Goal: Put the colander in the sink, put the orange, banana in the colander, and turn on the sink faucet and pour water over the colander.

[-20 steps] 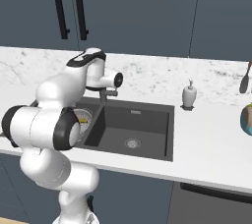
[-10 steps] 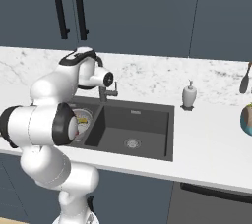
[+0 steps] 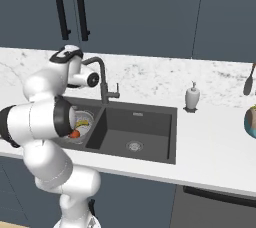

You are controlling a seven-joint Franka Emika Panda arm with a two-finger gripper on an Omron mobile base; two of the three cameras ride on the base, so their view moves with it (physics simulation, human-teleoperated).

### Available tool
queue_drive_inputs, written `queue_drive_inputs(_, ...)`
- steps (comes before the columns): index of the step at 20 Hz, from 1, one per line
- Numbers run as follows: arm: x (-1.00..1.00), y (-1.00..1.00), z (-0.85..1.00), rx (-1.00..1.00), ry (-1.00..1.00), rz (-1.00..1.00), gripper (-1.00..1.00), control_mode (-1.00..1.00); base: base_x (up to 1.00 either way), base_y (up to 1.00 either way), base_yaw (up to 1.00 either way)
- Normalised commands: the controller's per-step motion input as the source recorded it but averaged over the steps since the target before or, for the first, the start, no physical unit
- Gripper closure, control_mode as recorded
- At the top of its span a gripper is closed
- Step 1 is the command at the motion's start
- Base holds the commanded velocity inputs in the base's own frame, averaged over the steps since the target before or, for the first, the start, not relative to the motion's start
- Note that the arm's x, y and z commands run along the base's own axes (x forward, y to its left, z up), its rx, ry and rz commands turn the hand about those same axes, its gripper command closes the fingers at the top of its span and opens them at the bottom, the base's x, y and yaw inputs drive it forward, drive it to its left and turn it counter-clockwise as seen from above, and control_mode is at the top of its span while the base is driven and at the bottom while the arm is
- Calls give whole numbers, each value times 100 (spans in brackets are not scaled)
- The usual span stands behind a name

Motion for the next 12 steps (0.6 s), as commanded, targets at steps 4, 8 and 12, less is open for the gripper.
queue_drive_inputs(4, 35, 11, -23, 0, 0, -4, -100, -100, 0, 0, 0)
queue_drive_inputs(8, -30, 0, -16, 0, -2, -1, -100, -100, 0, 0, 0)
queue_drive_inputs(12, -80, 7, -10, 0, -9, -2, -100, -100, 0, 0, 0)
